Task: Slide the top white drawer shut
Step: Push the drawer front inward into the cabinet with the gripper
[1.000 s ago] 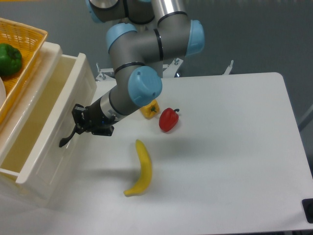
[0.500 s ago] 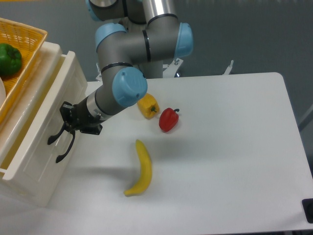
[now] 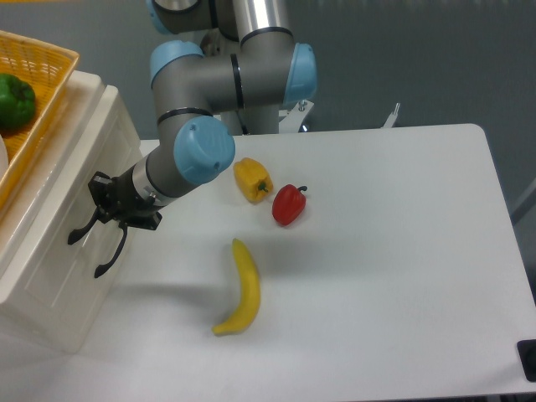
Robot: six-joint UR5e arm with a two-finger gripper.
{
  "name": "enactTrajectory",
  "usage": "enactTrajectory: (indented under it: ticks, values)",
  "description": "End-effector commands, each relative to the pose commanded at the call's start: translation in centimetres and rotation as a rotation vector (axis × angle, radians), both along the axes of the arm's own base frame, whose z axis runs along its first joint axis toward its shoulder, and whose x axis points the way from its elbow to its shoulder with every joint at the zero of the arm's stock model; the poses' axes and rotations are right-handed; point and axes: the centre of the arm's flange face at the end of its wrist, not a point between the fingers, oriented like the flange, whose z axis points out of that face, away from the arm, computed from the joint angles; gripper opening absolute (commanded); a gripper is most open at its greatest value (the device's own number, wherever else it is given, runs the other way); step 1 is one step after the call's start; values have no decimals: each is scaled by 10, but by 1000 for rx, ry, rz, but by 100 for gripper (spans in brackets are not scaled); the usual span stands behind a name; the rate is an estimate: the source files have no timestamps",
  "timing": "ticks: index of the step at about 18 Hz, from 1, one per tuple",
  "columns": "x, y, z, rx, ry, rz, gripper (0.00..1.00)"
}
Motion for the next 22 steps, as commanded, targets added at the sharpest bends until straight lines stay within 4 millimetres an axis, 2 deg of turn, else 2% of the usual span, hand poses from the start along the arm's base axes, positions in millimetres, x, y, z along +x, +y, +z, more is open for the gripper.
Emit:
enactTrajectory:
  ticks: [3, 16, 18, 22]
  values:
    - [7, 3, 1, 3, 2, -12, 1]
    - [9, 4, -4, -14, -2, -10, 3]
    - [19, 7, -4, -15, -2, -24, 3]
    - [23, 7, -2, -22, -4, -19, 3]
